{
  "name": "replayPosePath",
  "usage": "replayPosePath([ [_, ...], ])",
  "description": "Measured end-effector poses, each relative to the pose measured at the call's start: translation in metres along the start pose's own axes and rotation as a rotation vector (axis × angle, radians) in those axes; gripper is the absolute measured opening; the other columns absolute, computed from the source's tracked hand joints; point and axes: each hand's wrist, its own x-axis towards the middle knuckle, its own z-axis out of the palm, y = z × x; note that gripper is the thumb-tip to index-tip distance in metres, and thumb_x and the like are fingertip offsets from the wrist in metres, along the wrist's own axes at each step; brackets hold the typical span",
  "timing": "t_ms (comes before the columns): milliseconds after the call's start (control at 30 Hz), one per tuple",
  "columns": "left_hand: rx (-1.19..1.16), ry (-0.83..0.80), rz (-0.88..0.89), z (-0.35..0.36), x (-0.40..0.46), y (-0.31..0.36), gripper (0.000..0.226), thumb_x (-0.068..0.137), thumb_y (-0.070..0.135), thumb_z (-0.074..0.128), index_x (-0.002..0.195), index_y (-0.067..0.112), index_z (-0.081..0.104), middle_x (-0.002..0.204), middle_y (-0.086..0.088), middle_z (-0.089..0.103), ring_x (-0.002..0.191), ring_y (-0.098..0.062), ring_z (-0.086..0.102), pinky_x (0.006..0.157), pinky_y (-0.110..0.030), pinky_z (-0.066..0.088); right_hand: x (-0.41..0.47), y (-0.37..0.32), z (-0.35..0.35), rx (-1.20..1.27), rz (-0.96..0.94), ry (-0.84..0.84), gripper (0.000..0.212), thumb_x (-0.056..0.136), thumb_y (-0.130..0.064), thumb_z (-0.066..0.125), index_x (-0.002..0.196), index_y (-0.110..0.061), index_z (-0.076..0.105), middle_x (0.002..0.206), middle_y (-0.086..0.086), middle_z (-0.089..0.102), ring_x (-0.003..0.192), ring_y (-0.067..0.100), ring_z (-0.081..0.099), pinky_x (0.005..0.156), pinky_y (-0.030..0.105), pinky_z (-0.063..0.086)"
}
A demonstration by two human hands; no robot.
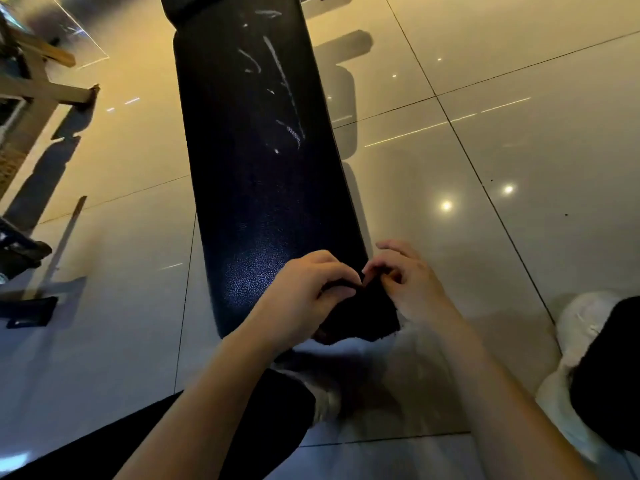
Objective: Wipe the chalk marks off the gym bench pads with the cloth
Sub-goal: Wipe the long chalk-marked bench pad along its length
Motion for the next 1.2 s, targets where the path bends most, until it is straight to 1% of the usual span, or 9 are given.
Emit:
replayPosePath([
  [100, -0.037, 0.066, -0.067, -0.012, -0.015, 0.004, 0.015, 0.084, 0.023, 0.061, 0.091, 0.030, 0.072, 0.088, 0.015, 0.060, 0.087, -0.004, 0.059, 0.076, -0.018, 0.047, -0.007, -0.009, -0.023, -0.013, 0.101, -0.204, 0.017, 0.088, -0.004, 0.063, 0.084, -0.021, 0.065, 0.087, -0.006, 0.059, 0.083, 0.013, 0.058, 0.076, 0.023, 0.045],
  [200, -0.065, 0.169, -0.121, -0.027, -0.034, 0.009, 0.034, 0.086, 0.008, 0.069, 0.083, 0.042, 0.065, 0.088, 0.015, 0.063, 0.087, -0.006, 0.061, 0.076, -0.019, 0.050, -0.016, -0.030, -0.044, -0.067, 0.105, -0.290, 0.009, 0.090, -0.020, 0.067, 0.082, -0.018, 0.064, 0.072, -0.004, 0.057, 0.064, 0.005, 0.051, 0.055, 0.013, 0.037],
  [333, -0.146, 0.323, -0.274, -0.038, -0.053, 0.009, 0.039, 0.084, 0.005, 0.071, 0.079, 0.043, 0.062, 0.083, 0.011, 0.068, 0.080, -0.009, 0.065, 0.076, -0.025, 0.052, -0.029, -0.070, -0.058, -0.239, 0.005, -0.208, 0.020, 0.089, -0.033, 0.065, 0.073, -0.026, 0.057, 0.077, -0.005, 0.059, 0.077, 0.016, 0.058, 0.068, 0.030, 0.044],
  [433, -0.187, 0.285, -0.362, -0.034, -0.064, 0.005, 0.032, 0.083, 0.007, 0.072, 0.076, 0.038, 0.065, 0.072, 0.006, 0.069, 0.071, -0.014, 0.067, 0.072, -0.034, 0.056, -0.046, -0.085, -0.062, -0.285, 0.003, -0.184, 0.022, 0.089, -0.038, 0.064, 0.077, -0.020, 0.058, 0.076, -0.001, 0.062, 0.074, 0.021, 0.060, 0.067, 0.033, 0.046],
  [633, -0.160, 0.311, -0.387, -0.028, -0.069, 0.005, 0.026, 0.085, 0.008, 0.070, 0.077, 0.031, 0.064, 0.065, 0.016, 0.063, 0.061, 0.005, 0.060, 0.058, -0.009, 0.043, -0.066, -0.087, -0.053, -0.334, 0.110, -0.242, 0.017, 0.085, -0.043, 0.066, 0.076, -0.032, 0.057, 0.080, -0.010, 0.060, 0.079, 0.015, 0.060, 0.065, 0.030, 0.047],
  [800, -0.220, 0.491, -0.402, -0.033, -0.030, -0.014, 0.024, 0.088, 0.005, 0.067, 0.081, 0.028, 0.066, 0.080, 0.011, 0.066, 0.074, -0.008, 0.068, 0.069, -0.027, 0.059, -0.037, -0.082, -0.026, -0.399, 0.169, -0.030, 0.019, 0.089, -0.044, 0.062, 0.085, -0.026, 0.057, 0.080, -0.008, 0.056, 0.080, 0.017, 0.057, 0.064, 0.029, 0.040],
  [933, -0.118, 0.472, -0.325, -0.019, 0.034, -0.026, 0.015, 0.086, 0.006, 0.068, 0.094, 0.018, 0.072, 0.082, 0.009, 0.065, 0.082, -0.014, 0.067, 0.083, -0.040, 0.056, -0.011, -0.058, -0.013, -0.443, 0.200, 0.218, 0.023, 0.093, -0.029, 0.062, 0.112, -0.018, 0.055, 0.107, 0.001, 0.051, 0.097, 0.024, 0.057, 0.074, 0.028, 0.040],
  [1033, -0.108, 0.372, -0.266, -0.007, 0.071, -0.033, 0.020, 0.087, 0.005, 0.067, 0.102, 0.017, 0.070, 0.086, 0.010, 0.063, 0.084, -0.011, 0.065, 0.084, -0.038, 0.056, -0.006, -0.033, 0.021, -0.452, -0.061, 0.351, 0.040, 0.089, -0.024, 0.063, 0.127, -0.013, 0.055, 0.127, 0.010, 0.051, 0.114, 0.028, 0.053, 0.089, 0.035, 0.050],
  [1200, 0.001, 0.405, -0.222, -0.007, 0.075, -0.049, 0.053, 0.090, 0.010, 0.064, 0.136, 0.029, 0.048, 0.108, 0.015, 0.057, 0.101, 0.004, 0.057, 0.088, -0.014, 0.049, 0.018, -0.005, 0.083, -0.612, -0.178, 0.163, 0.063, 0.097, -0.050, 0.037, 0.152, -0.020, 0.030, 0.158, 0.012, 0.027, 0.146, 0.036, 0.022, 0.110, 0.055, 0.036],
])
